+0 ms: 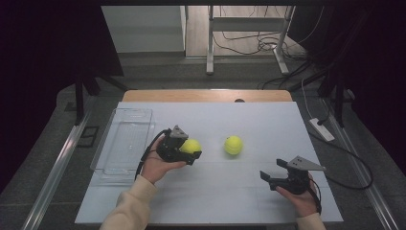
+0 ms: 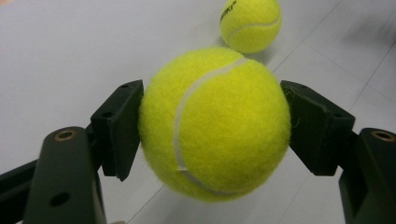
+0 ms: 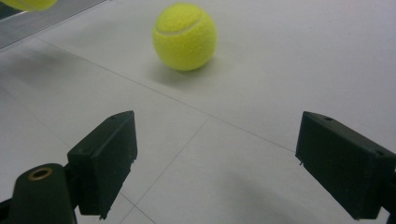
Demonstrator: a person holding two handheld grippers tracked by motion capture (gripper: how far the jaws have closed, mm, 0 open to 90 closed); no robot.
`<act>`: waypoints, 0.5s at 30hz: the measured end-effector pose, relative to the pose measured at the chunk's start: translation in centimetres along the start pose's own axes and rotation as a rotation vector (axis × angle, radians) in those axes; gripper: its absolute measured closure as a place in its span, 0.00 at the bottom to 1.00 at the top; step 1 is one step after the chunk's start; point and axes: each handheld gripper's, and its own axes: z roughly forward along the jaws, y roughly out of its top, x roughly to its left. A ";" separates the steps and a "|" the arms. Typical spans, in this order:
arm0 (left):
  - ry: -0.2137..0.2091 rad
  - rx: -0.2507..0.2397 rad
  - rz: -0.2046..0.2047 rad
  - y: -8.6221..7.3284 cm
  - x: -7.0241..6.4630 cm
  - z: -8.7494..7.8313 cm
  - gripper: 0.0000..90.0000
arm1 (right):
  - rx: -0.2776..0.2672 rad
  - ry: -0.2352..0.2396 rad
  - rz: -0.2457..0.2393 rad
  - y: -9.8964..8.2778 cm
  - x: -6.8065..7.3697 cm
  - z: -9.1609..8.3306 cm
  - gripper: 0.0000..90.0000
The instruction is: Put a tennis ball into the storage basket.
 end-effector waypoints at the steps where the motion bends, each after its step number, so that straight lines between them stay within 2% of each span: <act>1: -0.006 -0.015 0.001 0.0 -0.1 -0.2 0.30 | 0.001 -0.001 -0.002 0.0 0.0 0.0 0.14; 15: -0.016 -0.068 0.004 0.5 0.1 -1.7 0.30 | -0.008 -0.007 0.013 -0.1 -0.3 -0.1 0.14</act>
